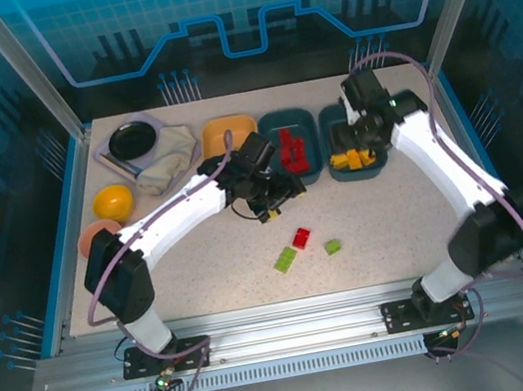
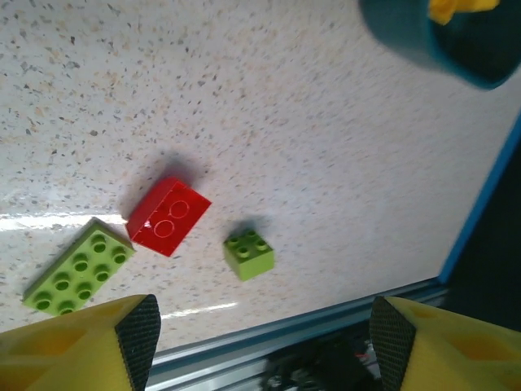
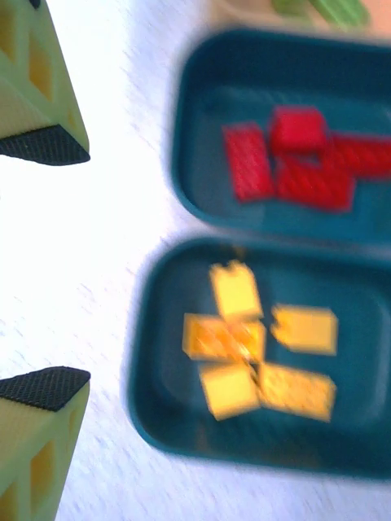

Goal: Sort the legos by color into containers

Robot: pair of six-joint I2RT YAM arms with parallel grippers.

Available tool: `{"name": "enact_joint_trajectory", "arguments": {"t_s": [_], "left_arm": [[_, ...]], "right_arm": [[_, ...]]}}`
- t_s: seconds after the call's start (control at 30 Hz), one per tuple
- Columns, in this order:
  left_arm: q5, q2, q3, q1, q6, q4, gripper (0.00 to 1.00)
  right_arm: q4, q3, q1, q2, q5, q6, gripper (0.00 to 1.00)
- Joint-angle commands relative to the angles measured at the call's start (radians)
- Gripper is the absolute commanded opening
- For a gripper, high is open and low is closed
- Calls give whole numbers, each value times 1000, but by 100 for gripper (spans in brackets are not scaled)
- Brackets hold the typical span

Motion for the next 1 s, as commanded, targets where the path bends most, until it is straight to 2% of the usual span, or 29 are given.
{"name": "enact_joint_trajectory", "arguments": {"t_s": [0.0,0.07,0.17,0.3,0.43,0.57,0.8,0.97], "left_arm": [[-63,69,82,-34,144,-151,72],[-66,99,86,-47,201,-169,71],[-49,132,96,-78,234,-175,71],[-14,202,149,-133,126,-189,75],[-9,339,318,-190,33,-290,77],[14,455,449,-218,-12,-376,79],[59,552,503,-227,-82,-392,80],[70,605,509,-233,-107,-347,73]], "right_arm": [[29,-213,70,-141,-193,98,72],[40,-321,99,-264,-238,157,73],[3,-447,118,-423,-239,261,74],[-54,-508,151,-588,-201,322,74],[-92,-484,167,-723,-161,322,77],[-120,-432,166,-773,-163,313,78],[-151,-397,167,-798,-163,306,79],[-164,-403,167,-824,-159,314,78]]}}
